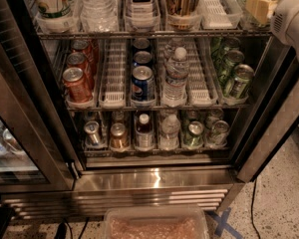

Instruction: Pick green can from top shelf of fridge

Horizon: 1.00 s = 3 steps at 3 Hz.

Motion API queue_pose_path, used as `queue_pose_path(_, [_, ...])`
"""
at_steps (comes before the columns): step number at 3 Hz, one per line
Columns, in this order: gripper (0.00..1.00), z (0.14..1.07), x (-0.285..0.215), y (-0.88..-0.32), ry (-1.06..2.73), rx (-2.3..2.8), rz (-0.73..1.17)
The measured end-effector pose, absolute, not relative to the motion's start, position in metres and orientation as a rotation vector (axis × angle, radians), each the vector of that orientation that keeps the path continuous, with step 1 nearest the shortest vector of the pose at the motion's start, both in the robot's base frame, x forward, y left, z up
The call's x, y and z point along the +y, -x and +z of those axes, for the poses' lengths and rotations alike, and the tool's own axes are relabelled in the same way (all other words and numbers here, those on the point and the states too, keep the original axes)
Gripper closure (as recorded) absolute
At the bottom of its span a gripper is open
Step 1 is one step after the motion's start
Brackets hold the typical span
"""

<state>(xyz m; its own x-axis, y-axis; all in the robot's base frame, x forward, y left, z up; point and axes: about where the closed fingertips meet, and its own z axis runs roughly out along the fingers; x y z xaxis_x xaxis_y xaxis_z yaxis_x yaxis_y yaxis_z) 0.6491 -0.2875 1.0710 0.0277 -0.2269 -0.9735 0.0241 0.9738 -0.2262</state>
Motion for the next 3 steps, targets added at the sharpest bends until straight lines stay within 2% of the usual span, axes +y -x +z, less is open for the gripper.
queue_pose_path(3, [1.0, 1.095, -0.275, -0.642, 0.187, 1.485, -0.116])
